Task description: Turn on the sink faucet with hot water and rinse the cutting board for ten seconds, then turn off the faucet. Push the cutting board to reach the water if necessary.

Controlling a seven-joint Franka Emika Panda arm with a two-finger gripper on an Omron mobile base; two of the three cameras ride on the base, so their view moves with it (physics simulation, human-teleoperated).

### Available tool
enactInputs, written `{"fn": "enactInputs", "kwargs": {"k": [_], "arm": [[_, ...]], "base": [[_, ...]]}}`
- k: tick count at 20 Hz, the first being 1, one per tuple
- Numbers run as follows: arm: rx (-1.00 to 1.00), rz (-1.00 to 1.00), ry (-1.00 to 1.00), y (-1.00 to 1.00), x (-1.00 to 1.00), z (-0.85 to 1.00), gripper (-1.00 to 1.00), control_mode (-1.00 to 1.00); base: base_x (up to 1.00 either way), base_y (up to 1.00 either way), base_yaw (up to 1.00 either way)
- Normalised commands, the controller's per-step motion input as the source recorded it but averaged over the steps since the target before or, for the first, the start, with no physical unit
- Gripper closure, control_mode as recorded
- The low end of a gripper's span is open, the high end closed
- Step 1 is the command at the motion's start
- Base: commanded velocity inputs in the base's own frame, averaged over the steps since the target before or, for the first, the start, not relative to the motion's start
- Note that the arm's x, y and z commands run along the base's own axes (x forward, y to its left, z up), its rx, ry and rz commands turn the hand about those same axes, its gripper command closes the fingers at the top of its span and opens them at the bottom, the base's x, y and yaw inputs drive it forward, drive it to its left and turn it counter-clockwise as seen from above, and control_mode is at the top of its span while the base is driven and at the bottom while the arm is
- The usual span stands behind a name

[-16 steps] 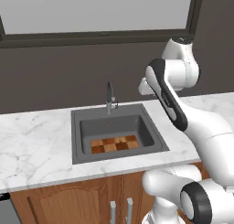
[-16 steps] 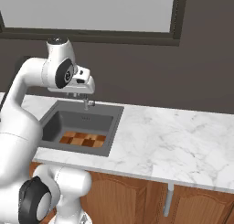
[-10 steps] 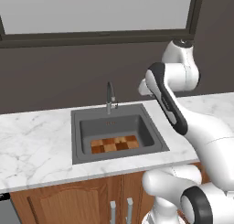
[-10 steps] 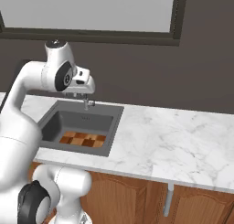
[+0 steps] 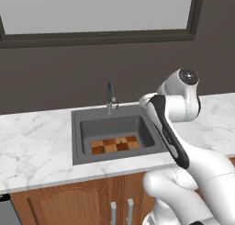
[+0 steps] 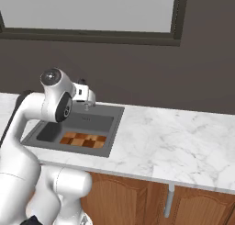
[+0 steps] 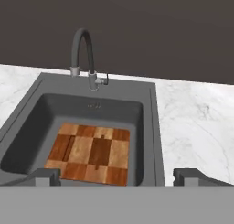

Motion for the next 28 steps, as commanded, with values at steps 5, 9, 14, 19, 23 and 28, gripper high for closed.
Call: {"fn": "enactInputs", "kwargs": {"k": [5,9,14,19,23,28], "arm": [[0.02,0.0,-0.11,-0.01,0.01,-0.11,-1.0,-1.0],[0.02,0.0,-0.02,0.0,0.03,-0.01,-1.0,-1.0],[0.0,0.0,0.0,0.0,0.04,0.0,-1.0,-1.0],[0.0,0.0,0.0,0.0,0.02,0.0,-1.0,-1.0],[0.0,0.0,0.0,0.0,0.04,0.0,-1.0,-1.0],[0.0,0.0,0.0,0.0,0.13,-0.05,-1.0,-1.0]], "base": [[0.0,0.0,0.0],[0.0,0.0,0.0],[0.0,0.0,0.0],[0.0,0.0,0.0],[0.0,0.0,0.0],[0.0,0.0,0.0]]}}
